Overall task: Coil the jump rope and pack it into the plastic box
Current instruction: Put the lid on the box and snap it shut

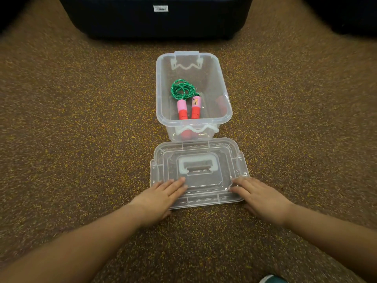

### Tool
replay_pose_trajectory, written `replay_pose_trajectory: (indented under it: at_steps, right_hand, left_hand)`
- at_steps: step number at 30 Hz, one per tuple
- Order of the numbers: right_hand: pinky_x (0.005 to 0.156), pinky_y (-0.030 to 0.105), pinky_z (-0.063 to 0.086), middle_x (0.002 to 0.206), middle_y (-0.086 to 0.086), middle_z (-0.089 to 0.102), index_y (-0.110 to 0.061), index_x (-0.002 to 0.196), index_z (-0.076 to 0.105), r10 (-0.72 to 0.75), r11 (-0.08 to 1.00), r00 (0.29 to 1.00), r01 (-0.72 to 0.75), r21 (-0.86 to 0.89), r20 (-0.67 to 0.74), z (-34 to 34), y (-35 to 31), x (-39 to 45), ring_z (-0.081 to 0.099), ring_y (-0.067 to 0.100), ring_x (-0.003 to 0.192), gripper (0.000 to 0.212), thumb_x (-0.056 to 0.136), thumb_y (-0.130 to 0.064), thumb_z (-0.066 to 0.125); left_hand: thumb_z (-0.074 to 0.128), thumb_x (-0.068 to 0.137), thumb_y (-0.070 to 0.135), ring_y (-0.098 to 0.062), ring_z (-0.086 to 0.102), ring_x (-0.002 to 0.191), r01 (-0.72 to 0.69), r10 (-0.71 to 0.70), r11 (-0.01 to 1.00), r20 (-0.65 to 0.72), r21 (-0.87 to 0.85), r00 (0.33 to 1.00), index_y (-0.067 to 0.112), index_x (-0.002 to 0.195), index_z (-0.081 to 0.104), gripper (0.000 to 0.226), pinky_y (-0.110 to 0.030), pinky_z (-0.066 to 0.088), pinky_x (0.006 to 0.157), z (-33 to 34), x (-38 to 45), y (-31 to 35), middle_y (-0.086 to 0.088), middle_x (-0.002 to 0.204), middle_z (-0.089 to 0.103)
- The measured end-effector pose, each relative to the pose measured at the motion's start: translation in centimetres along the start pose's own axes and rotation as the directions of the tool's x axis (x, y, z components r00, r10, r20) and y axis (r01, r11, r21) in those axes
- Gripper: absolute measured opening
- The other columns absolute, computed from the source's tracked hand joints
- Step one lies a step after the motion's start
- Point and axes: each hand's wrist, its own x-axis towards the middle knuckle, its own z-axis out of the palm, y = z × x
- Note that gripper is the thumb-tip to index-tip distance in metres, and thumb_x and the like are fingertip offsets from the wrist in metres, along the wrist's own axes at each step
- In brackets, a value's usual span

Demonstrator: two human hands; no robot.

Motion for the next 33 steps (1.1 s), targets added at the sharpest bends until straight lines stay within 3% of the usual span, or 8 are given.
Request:
replay_pose_trajectory:
  at_steps: [2, 8, 12, 16, 19, 21, 25, 33]
  right_hand:
    - [0.104, 0.034, 0.043, 0.128, 0.003, 0.056, -0.021, 0.116, 0.056, 0.008, 1.0, 1.0, -0.008, -0.025, -0.023, -0.1, -0.3, 0.3, 0.058, 0.023, 0.116, 0.043, 0.076, -0.011, 0.068]
    - [0.103, 0.035, 0.044, 0.128, 0.001, 0.054, -0.022, 0.107, 0.06, -0.025, 0.998, 0.998, 0.028, 0.052, -0.052, -1.1, 0.4, 0.3, 0.053, 0.021, 0.115, 0.022, 0.088, -0.023, 0.048]
    - [0.103, 0.025, 0.038, 0.127, -0.01, 0.053, -0.026, 0.097, 0.059, 0.001, 0.937, 0.996, 0.029, 0.349, -0.087, -3.9, 1.3, -0.7, 0.046, 0.004, 0.119, 0.011, 0.089, -0.032, 0.054]
    - [0.102, 0.019, 0.038, 0.118, -0.024, 0.058, -0.037, 0.091, 0.061, 0.115, 0.796, 0.989, -0.035, 0.604, -0.095, -7.7, 1.9, -0.9, 0.049, -0.005, 0.118, 0.008, 0.086, -0.042, 0.056]
    - [0.092, 0.017, 0.044, 0.106, -0.019, 0.067, -0.039, 0.092, 0.061, 0.176, 0.669, 0.975, -0.019, 0.743, -0.133, -11.2, 2.1, -0.4, 0.059, 0.001, 0.106, 0.025, 0.081, -0.06, 0.054]
    - [0.085, 0.014, 0.045, 0.099, -0.016, 0.068, -0.036, 0.094, 0.063, 0.177, 0.615, 0.971, 0.018, 0.788, -0.16, -13.6, 2.1, 0.2, 0.061, 0.0, 0.096, 0.022, 0.082, -0.054, 0.058]
    - [0.078, 0.015, 0.044, 0.089, -0.012, 0.066, -0.033, 0.093, 0.064, 0.153, 0.595, 0.964, 0.084, 0.799, -0.215, -17.2, 2.1, 1.3, 0.057, -0.001, 0.085, 0.009, 0.086, -0.028, 0.06]
    - [0.083, 0.017, 0.05, 0.103, -0.01, 0.071, -0.033, 0.104, 0.069, 0.268, 0.532, 0.885, 0.195, 0.824, -0.382, -20.7, 1.8, 1.6, 0.064, 0.005, 0.096, 0.042, 0.073, -0.061, 0.065]
  left_hand:
    - [0.046, 0.096, 0.021, -0.019, -0.004, 0.147, 0.01, -0.01, 1.0, -0.009, -0.018, 1.0, 0.028, 0.147, -0.018, 0.082, -0.034, -0.001, 0.117, 0.0, 0.0, 0.2, 0.006, 0.155, -0.026]
    - [0.043, 0.093, 0.006, -0.024, 0.011, 0.146, 0.018, -0.014, 0.996, 0.041, -0.092, 0.999, 0.032, 0.15, -0.004, 0.078, -0.034, 0.016, 0.116, -2.3, -0.8, 0.6, 0.005, 0.158, -0.018]
    - [0.053, 0.084, 0.013, -0.015, 0.042, 0.132, 0.009, 0.002, 0.975, 0.051, -0.22, 0.999, 0.041, 0.145, 0.023, 0.073, -0.028, 0.036, 0.106, -5.5, -1.9, -0.4, 0.016, 0.159, -0.004]
    - [0.059, 0.081, 0.02, 0.0, 0.041, 0.13, 0.02, -0.019, 0.903, 0.007, -0.429, 1.0, 0.044, 0.132, 0.046, 0.058, -0.02, 0.03, 0.11, -9.3, -3.0, -2.7, 0.022, 0.148, 0.033]
    - [0.064, 0.084, 0.032, 0.003, 0.057, 0.107, 0.021, -0.077, 0.869, -0.093, -0.494, 0.993, 0.042, 0.115, 0.06, 0.033, -0.016, 0.041, 0.096, -12.0, -3.8, -3.8, 0.024, 0.116, 0.063]
    - [0.067, 0.08, 0.041, 0.0, 0.062, 0.096, 0.033, -0.128, 0.863, -0.155, -0.505, 0.98, 0.041, 0.107, 0.06, 0.028, -0.024, 0.048, 0.09, -13.5, -4.0, -3.6, 0.019, 0.103, 0.068]
    - [0.071, 0.079, 0.038, 0.003, 0.059, 0.105, -0.035, -0.14, 0.85, -0.289, -0.526, 0.947, 0.044, 0.122, 0.051, 0.048, -0.026, 0.047, 0.095, -15.3, -3.6, -1.8, 0.021, 0.12, 0.063]
    - [0.055, 0.087, 0.041, -0.017, 0.061, 0.1, -0.109, -0.142, 0.904, -0.532, -0.412, 0.835, 0.035, 0.119, 0.048, 0.034, -0.029, 0.046, 0.08, -17.3, -3.0, 0.0, 0.008, 0.111, 0.066]
